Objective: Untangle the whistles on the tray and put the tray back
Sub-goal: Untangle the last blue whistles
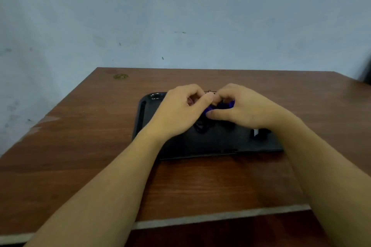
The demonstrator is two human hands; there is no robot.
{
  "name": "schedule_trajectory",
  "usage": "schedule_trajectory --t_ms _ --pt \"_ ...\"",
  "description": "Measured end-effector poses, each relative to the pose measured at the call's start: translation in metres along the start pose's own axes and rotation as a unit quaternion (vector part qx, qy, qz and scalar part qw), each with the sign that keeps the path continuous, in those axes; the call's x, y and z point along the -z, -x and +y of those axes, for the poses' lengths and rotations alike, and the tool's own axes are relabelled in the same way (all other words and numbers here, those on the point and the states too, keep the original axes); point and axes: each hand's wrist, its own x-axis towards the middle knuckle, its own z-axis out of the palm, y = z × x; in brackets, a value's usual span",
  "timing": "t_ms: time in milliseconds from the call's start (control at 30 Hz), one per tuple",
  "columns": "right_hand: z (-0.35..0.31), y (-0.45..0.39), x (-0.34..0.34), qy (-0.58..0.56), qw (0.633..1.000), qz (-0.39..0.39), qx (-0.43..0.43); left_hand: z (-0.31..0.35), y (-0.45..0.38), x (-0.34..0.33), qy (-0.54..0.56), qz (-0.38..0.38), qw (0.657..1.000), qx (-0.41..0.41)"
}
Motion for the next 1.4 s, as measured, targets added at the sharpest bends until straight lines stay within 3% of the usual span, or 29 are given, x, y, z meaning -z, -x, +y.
schedule_trajectory --t_ms 233,367,533,667,767,800,900,933,1067,1133,1200,1267,1333,1400 --pt "0.0 -0.007 -0.004 -0.253 0.963 0.089 0.02 -0.001 -0.005 0.006 0.173 0.072 0.981 0.056" --pt "0.006 -0.017 -0.011 -0.312 0.943 0.111 0.024 -0.002 -0.004 0.005 0.142 0.069 0.987 0.041" --pt "0.018 -0.026 -0.017 -0.373 0.924 0.062 0.066 -0.004 -0.004 0.009 0.147 0.018 0.988 0.052" --pt "0.029 -0.028 -0.018 -0.521 0.85 0.057 0.055 -0.003 -0.009 0.009 0.232 0.064 0.969 0.062" --pt "0.034 -0.032 -0.018 -0.554 0.821 0.137 0.004 0.0 -0.009 0.01 0.305 0.087 0.944 0.088" --pt "0.038 -0.033 -0.019 -0.542 0.826 0.156 -0.017 0.002 -0.008 0.01 0.324 0.088 0.937 0.097" --pt "0.038 -0.028 -0.021 -0.386 0.913 0.131 -0.021 0.005 -0.009 0.008 0.347 0.099 0.925 0.121" --pt "0.036 -0.026 -0.022 -0.356 0.924 0.139 -0.009 0.006 -0.009 0.008 0.333 0.109 0.927 0.134" --pt "0.035 -0.026 -0.017 -0.484 0.835 0.26 0.006 0.006 -0.011 0.013 0.285 0.141 0.931 0.178" --pt "0.037 -0.028 -0.022 -0.374 0.894 0.248 -0.003 0.009 -0.012 0.015 0.385 0.138 0.891 0.195" --pt "0.036 -0.026 -0.03 -0.221 0.958 0.185 0.0 0.009 -0.012 0.017 0.451 0.133 0.86 0.199" --pt "0.028 -0.025 -0.028 -0.203 0.956 0.211 0.038 0.004 -0.012 0.015 0.395 0.144 0.89 0.176" --pt "0.017 -0.022 -0.022 -0.293 0.922 0.234 0.094 0.002 -0.011 0.013 0.313 0.155 0.926 0.144" --pt "0.006 -0.019 -0.022 -0.321 0.918 0.185 0.143 0.004 -0.01 0.011 0.304 0.15 0.931 0.133"
